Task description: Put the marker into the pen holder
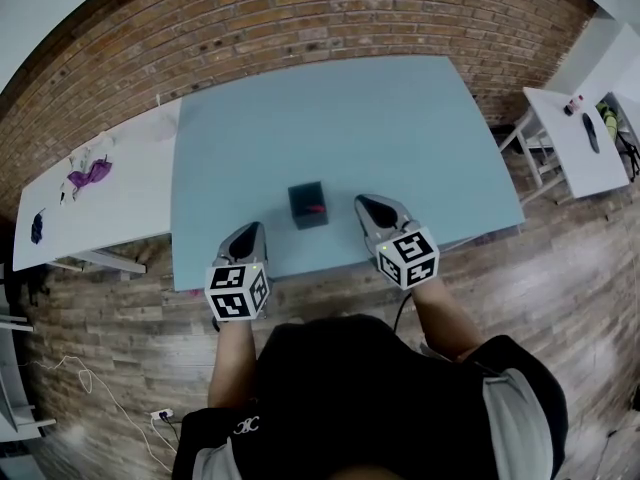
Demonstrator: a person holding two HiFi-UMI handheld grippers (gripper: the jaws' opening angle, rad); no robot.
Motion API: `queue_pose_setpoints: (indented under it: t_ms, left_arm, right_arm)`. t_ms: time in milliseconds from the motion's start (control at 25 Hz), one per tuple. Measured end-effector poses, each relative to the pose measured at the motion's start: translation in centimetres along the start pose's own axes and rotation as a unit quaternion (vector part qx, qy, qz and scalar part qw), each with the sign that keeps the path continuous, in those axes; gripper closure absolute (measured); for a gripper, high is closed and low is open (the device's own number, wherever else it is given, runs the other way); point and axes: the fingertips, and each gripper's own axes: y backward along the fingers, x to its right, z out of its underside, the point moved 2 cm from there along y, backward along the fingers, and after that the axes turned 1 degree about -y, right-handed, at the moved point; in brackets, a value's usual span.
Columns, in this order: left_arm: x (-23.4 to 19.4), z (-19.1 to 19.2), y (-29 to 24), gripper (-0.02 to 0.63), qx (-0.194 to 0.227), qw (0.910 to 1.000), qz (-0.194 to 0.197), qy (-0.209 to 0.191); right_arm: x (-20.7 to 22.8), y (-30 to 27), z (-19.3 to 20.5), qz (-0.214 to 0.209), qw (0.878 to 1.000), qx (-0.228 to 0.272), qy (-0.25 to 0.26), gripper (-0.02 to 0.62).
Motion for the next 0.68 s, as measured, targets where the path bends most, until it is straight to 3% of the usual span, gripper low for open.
queue_pose_setpoints:
  t_ms: [280, 680]
  left_arm:
    - [0.1, 0.3, -0.7, 0.601, -0.006, 0.9996, -0.011, -0.026]
    - [-0.4, 0.0, -1.8, 0.601, -0.011, 0.9995, -0.015, -0.024]
  right_arm:
    - [0.2, -0.7, 0.3, -0.006, 1.0, -0.011, 0.005, 0.589]
    - [0.3, -2.1, 1.2, -0.016, 0.999, -0.032, 0.02, 0.589]
